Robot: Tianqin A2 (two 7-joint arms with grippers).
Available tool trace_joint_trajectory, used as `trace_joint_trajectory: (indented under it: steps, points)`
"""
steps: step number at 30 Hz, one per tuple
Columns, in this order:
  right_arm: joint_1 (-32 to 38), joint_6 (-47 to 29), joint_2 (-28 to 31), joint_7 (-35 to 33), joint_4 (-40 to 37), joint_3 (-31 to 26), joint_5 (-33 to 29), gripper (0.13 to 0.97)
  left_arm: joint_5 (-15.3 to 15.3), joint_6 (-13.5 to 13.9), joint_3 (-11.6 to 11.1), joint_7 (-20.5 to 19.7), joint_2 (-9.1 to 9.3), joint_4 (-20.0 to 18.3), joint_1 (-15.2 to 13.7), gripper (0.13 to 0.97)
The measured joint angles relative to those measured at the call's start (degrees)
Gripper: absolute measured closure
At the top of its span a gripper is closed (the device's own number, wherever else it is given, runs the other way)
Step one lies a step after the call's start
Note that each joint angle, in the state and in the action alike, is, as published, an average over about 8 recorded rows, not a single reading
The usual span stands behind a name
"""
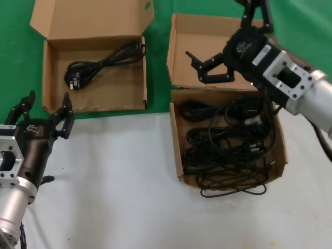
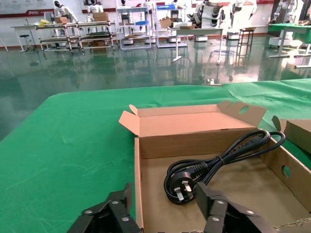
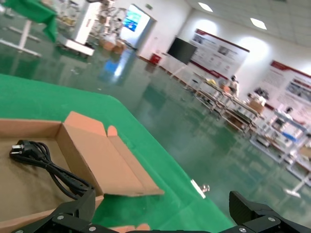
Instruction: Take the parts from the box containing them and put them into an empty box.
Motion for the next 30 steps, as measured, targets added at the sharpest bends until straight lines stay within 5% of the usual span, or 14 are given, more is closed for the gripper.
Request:
trace_joint_trajectory:
  steps: [21, 30]
  points:
    - [-12.4, 9.1, -2.8, 3.8, 0.4, 5.1, 7.1, 0.129, 0.5, 0.2, -0.6, -0.3, 0.29, 0.2, 0.4, 0.281]
    - [-17.7, 13.0, -4.0, 5.4, 0.6, 7.3, 10.1, 0.129, 0.7, 0.3, -0.9, -0.5, 0.42, 0.2, 0.6, 0.174]
